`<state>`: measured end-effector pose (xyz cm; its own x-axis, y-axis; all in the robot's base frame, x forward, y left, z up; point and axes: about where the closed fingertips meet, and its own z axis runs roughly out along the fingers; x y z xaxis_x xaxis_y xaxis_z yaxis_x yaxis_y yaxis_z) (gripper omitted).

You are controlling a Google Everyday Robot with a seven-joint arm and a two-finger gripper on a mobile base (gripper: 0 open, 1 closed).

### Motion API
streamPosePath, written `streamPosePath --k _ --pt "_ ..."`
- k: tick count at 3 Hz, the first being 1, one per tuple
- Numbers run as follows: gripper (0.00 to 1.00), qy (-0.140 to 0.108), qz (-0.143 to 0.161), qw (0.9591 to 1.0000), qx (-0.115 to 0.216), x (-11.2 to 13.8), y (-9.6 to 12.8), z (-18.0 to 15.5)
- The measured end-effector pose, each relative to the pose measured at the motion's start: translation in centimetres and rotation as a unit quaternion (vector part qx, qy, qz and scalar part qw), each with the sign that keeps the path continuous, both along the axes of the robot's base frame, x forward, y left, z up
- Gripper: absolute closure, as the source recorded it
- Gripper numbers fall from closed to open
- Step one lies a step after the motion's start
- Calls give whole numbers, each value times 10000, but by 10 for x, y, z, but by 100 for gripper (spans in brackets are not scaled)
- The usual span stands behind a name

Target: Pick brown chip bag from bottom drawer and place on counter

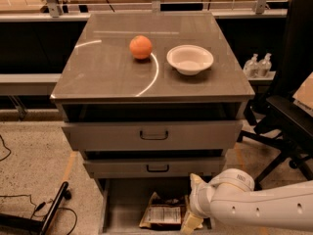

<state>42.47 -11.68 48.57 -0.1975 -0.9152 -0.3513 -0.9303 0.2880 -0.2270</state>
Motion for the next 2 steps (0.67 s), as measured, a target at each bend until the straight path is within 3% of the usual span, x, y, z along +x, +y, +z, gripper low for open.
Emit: streamPosePath --k 1,2 --pt "0 -11 4 9994 346 12 23 -33" --pt "0 -16 8 9994 335 12 22 -32"
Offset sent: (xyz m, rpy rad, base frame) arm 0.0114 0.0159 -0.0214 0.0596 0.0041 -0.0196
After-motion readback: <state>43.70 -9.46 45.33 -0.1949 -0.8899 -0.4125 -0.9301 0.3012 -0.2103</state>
